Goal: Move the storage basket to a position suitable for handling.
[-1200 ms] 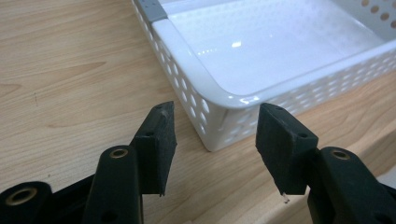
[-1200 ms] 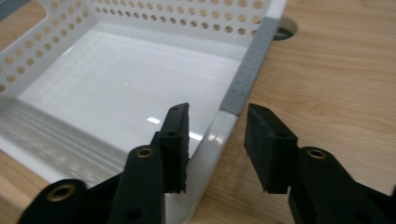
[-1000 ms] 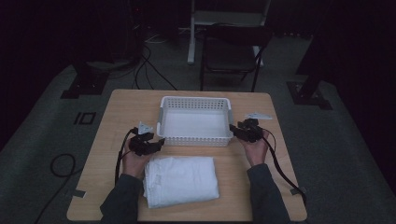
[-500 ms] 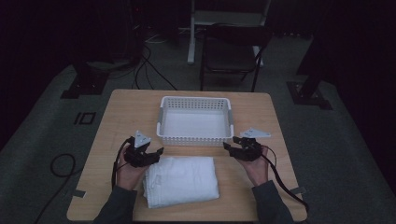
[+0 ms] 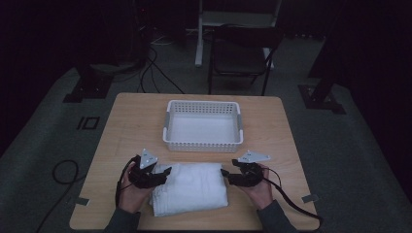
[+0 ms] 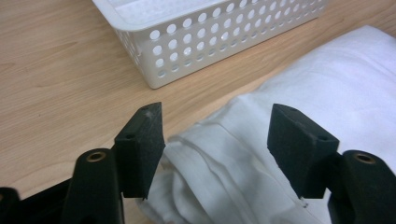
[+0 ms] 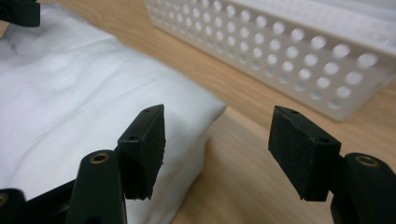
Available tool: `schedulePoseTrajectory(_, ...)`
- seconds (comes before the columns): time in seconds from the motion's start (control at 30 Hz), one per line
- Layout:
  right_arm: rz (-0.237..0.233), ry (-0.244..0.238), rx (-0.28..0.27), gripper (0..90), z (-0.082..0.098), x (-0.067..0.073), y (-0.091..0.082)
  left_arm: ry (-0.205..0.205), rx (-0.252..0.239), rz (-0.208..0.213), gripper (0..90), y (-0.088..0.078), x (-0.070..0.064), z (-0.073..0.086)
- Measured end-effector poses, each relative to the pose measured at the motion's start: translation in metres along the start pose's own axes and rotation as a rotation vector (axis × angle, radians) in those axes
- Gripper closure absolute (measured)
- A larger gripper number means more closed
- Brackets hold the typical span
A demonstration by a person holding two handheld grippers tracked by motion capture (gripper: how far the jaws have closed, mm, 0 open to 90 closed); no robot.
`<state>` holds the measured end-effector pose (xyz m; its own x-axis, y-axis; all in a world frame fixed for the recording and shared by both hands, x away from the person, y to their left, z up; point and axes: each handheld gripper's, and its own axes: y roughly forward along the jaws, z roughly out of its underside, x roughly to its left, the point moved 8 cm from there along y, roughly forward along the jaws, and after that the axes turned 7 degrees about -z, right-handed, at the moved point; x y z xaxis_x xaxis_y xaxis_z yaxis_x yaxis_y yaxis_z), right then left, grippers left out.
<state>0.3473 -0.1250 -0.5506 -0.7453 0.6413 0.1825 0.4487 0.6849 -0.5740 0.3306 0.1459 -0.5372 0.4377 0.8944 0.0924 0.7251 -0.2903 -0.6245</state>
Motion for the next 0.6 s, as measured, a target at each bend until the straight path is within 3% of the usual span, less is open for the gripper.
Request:
schedulePoseTrajectory(0.13, -0.032, 0.014, 0.006, 35.0, 0.006, 0.010, 0.001, -0.019, 0.004, 0.015, 33.2, -0.007, -0.001, 0.006)
schedulePoseTrajectory(0.3, -0.046, 0.004, 0.035, 35.5, 0.014, 0.018, 0.003, -0.009, 0.006, 0.003, 30.4, -0.015, -0.004, 0.014)
schedulePoseTrajectory(0.43, -0.059, 0.001, 0.042, 34.0, 0.018, 0.023, 0.006, 0.000, 0.015, 0.021, 28.9, -0.019, -0.009, 0.022)
schedulePoseTrajectory(0.5, -0.054, -0.018, 0.051, 30.1, 0.020, 0.026, 0.007, 0.015, 0.025, 0.027, 28.9, -0.020, -0.011, 0.028)
schedulePoseTrajectory(0.6, -0.041, -0.048, 0.075, 28.2, 0.025, 0.029, 0.014, 0.069, 0.075, -0.008, 29.5, -0.010, -0.012, 0.042)
